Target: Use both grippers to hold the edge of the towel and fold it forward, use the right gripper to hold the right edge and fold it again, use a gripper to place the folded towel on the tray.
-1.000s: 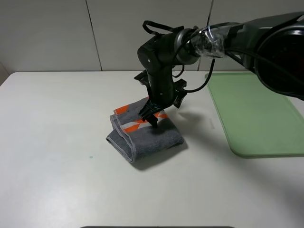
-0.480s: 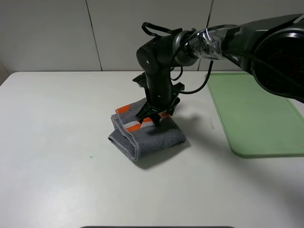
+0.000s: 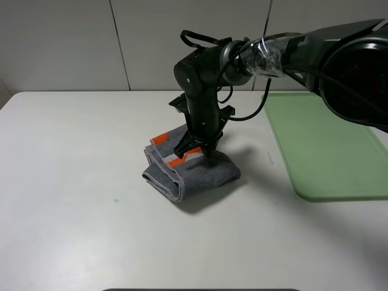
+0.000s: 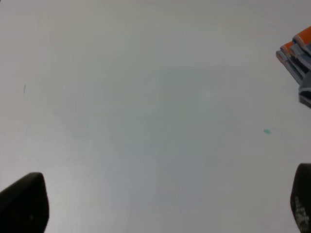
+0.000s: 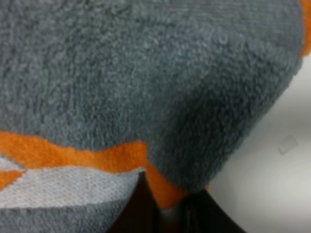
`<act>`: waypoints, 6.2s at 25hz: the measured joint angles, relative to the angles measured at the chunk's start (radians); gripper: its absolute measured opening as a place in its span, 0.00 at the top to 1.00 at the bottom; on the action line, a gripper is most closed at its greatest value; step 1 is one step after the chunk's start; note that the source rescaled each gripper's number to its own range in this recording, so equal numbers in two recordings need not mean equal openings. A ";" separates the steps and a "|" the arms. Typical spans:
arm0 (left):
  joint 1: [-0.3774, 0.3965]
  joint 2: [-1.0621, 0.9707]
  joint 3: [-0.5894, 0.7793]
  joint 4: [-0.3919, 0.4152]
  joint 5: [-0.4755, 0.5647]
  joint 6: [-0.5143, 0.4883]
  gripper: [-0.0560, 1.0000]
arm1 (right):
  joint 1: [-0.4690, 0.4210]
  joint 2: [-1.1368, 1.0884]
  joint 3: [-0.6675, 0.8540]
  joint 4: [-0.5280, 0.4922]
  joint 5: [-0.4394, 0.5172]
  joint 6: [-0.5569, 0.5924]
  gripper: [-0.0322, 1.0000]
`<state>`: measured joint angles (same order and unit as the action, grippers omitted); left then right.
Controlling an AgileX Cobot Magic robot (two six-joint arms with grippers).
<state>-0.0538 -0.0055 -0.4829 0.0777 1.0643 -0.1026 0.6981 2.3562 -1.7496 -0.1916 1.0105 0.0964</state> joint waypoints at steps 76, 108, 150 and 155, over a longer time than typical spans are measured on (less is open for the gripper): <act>0.000 0.000 0.000 0.001 0.000 0.000 0.00 | -0.378 -0.105 0.000 -0.173 0.095 -0.007 0.89; 0.000 0.000 0.000 0.001 0.000 0.000 0.00 | -0.709 -0.105 0.000 -0.112 0.074 -0.007 0.89; 0.000 0.000 0.000 0.001 0.000 0.000 0.00 | -0.711 -0.293 0.007 0.069 0.203 0.005 0.00; 0.000 0.000 0.000 0.001 0.000 0.000 0.00 | -0.711 -0.375 0.054 0.119 0.202 -0.011 0.00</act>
<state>-0.0538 -0.0055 -0.4829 0.0787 1.0643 -0.1026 -0.0129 1.9814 -1.6958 -0.0731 1.2120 0.0859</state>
